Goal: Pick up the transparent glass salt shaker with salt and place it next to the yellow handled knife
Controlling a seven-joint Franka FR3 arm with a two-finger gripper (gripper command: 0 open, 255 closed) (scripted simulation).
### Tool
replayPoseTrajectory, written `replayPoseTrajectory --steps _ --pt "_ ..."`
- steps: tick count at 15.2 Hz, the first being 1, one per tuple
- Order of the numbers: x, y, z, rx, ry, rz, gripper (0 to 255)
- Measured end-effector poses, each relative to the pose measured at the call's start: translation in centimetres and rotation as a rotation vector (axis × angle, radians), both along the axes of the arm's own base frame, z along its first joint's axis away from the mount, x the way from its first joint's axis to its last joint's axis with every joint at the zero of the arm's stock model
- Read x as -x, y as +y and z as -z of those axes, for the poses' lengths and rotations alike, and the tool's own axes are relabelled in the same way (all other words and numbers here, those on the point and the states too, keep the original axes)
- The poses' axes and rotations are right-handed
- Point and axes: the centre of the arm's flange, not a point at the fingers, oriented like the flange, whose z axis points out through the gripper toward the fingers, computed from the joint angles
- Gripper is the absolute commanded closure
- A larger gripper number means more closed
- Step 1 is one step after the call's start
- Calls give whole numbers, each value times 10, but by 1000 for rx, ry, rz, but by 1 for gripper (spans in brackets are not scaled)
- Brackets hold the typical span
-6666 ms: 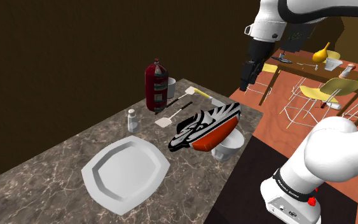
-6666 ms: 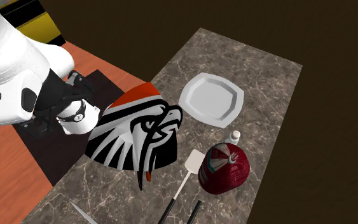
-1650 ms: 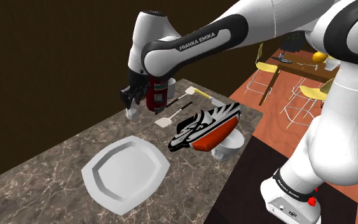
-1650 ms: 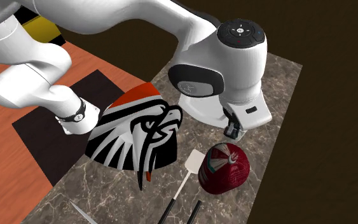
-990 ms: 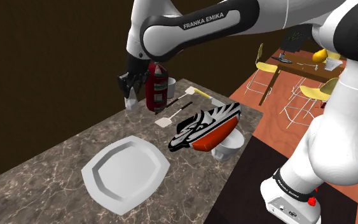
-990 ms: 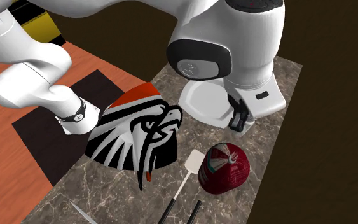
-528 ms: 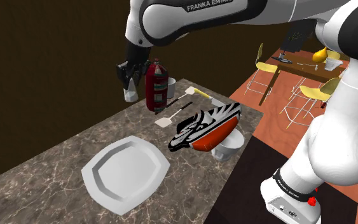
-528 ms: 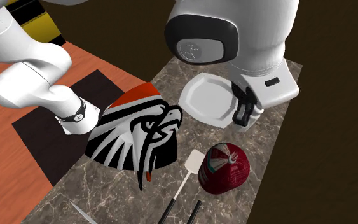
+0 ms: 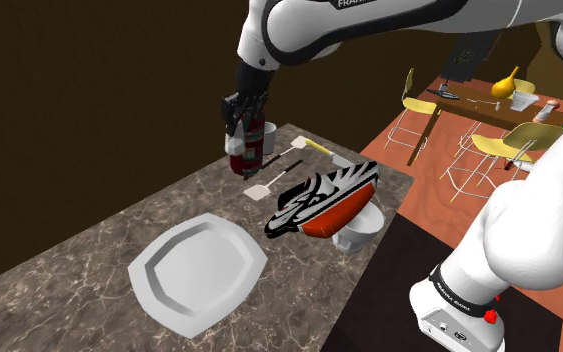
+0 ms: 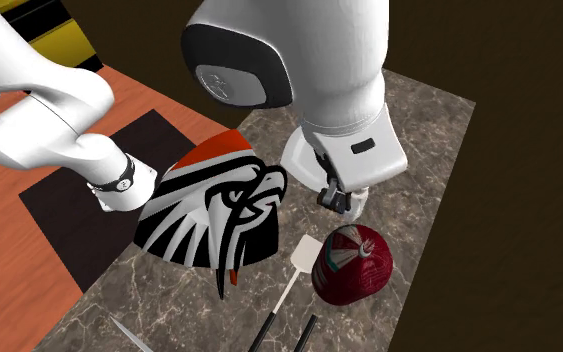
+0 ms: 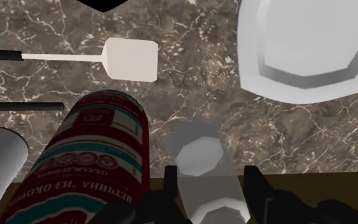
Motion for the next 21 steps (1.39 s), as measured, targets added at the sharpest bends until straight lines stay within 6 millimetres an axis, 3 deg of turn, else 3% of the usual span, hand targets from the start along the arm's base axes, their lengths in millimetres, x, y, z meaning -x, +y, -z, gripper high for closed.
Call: replayPoseTrajectory --steps 21 --pt "124 -249 -1 -1 0 1 255"
